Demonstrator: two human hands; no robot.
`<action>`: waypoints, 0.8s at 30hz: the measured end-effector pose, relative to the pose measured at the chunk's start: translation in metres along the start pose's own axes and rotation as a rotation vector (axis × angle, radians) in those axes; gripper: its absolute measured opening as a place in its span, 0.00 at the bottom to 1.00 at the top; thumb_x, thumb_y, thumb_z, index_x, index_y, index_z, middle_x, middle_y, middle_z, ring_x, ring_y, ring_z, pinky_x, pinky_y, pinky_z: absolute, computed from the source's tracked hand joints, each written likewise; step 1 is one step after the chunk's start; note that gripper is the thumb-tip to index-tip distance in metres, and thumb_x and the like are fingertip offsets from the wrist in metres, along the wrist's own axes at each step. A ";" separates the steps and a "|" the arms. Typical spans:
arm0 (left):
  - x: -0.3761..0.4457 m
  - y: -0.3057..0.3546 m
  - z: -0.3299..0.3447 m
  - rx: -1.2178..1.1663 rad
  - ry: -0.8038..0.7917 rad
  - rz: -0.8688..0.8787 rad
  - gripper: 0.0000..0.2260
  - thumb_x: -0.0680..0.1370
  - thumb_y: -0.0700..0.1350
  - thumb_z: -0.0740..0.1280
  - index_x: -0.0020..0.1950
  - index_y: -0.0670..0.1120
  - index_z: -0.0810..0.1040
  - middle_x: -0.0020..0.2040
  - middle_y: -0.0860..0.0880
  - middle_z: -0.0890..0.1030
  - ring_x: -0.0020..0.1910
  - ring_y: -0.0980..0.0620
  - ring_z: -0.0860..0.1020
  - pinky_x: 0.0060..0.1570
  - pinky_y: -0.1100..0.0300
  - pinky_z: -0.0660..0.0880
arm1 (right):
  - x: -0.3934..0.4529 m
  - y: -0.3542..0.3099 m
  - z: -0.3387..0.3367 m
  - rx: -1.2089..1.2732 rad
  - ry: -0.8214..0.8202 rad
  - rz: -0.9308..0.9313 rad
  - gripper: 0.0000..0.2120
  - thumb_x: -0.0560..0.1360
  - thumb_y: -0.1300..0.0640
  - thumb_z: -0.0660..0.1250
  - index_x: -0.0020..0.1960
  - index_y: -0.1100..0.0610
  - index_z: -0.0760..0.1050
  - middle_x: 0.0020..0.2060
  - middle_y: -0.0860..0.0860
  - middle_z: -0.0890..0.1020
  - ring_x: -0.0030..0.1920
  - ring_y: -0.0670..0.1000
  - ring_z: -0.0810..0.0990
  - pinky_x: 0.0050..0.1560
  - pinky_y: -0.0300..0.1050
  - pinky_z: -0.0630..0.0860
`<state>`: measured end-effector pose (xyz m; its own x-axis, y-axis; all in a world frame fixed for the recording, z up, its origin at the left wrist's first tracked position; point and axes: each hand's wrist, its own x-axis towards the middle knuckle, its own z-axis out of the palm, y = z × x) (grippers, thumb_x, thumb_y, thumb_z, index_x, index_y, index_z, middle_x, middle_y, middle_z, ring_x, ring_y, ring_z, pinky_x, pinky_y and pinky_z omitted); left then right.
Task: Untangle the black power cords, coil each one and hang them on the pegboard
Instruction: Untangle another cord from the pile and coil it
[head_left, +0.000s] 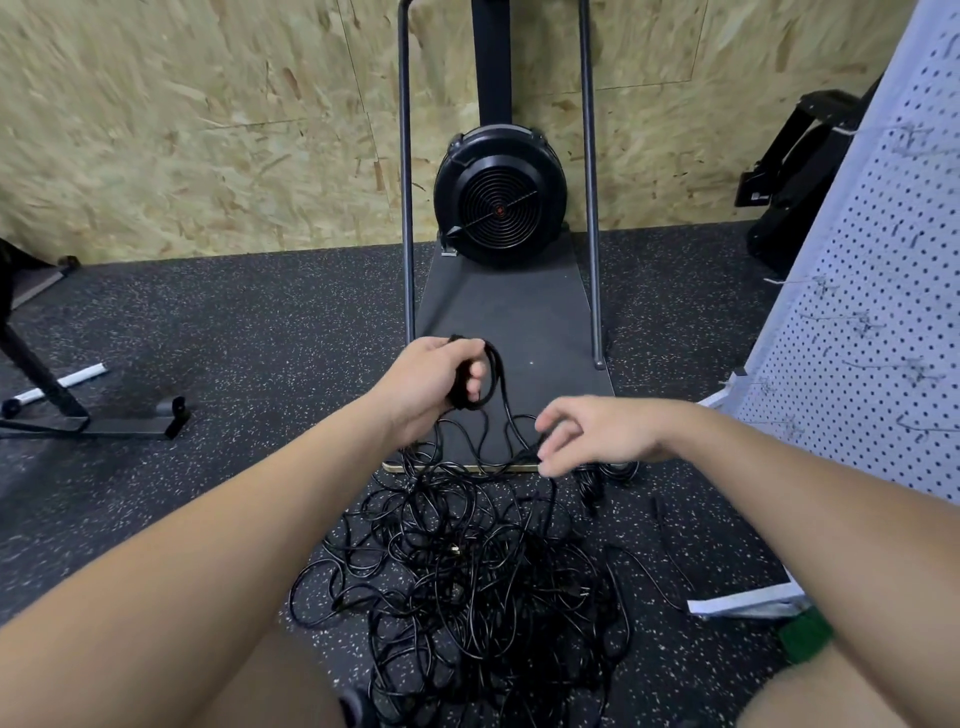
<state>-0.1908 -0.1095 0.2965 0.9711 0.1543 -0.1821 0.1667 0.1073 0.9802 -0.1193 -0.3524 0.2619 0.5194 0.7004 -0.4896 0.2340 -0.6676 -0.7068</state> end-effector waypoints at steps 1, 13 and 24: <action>0.001 0.002 -0.002 -0.053 0.025 -0.015 0.10 0.86 0.39 0.66 0.45 0.45 0.75 0.36 0.47 0.74 0.32 0.50 0.69 0.36 0.57 0.70 | 0.003 0.005 0.003 -0.024 -0.002 0.009 0.34 0.72 0.43 0.83 0.72 0.49 0.73 0.59 0.41 0.88 0.62 0.48 0.86 0.66 0.52 0.80; 0.015 -0.003 -0.012 -0.267 0.262 -0.078 0.05 0.86 0.36 0.64 0.50 0.42 0.75 0.40 0.42 0.79 0.31 0.46 0.76 0.39 0.55 0.73 | 0.010 -0.015 -0.009 -0.086 0.409 -0.166 0.04 0.79 0.52 0.79 0.46 0.51 0.87 0.34 0.43 0.87 0.33 0.44 0.80 0.40 0.42 0.75; -0.007 -0.001 0.024 0.053 -0.093 0.017 0.22 0.89 0.56 0.63 0.51 0.39 0.84 0.44 0.38 0.87 0.39 0.45 0.82 0.48 0.53 0.79 | -0.005 -0.051 -0.008 -0.109 0.855 -0.422 0.17 0.73 0.39 0.82 0.42 0.48 0.79 0.32 0.47 0.82 0.31 0.50 0.79 0.37 0.52 0.79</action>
<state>-0.1931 -0.1343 0.2990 0.9852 0.0636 -0.1595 0.1562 0.0528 0.9863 -0.1275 -0.3238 0.3042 0.7885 0.4963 0.3633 0.5921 -0.4525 -0.6669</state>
